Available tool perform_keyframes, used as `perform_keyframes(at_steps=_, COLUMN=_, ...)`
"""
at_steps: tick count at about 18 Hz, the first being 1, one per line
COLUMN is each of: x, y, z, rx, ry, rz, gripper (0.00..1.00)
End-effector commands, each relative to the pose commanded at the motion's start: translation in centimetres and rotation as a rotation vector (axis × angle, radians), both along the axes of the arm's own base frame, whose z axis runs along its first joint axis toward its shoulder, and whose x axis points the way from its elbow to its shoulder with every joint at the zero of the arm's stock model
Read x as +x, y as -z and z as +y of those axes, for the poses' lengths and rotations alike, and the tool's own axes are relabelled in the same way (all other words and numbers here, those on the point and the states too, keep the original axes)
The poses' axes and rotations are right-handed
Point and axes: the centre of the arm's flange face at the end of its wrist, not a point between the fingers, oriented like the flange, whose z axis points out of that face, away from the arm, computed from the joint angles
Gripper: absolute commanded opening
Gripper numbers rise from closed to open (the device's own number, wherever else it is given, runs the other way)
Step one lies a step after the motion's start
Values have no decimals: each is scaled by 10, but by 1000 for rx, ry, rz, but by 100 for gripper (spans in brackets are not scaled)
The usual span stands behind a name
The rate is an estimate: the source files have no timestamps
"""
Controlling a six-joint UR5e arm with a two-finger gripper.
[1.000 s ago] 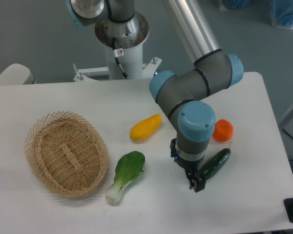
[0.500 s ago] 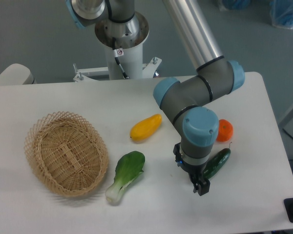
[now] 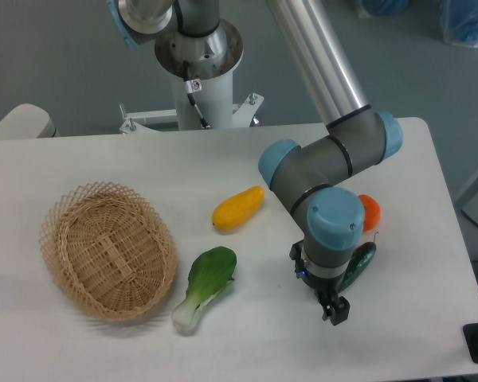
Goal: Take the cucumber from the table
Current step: 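Move the gripper down and over the dark green cucumber, then lower the open gripper around the cucumber and close on it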
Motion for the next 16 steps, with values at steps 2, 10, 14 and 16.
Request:
perform_keyframes(at_steps=2, x=-11, y=-2, z=-5, rx=13, ry=-6, rz=19, gripper=100)
perform_keyframes(at_steps=10, x=-52, y=-6, z=-36, rx=24, ry=-17, rz=51, gripper=100)
perform_keyframes(at_steps=14, x=-70, y=-4, z=-64, rx=12, ry=31, rz=54, gripper=100)
perform_keyframes(at_steps=16, x=-63, y=0, z=-71, rx=2, ry=42, rz=41, gripper=100)
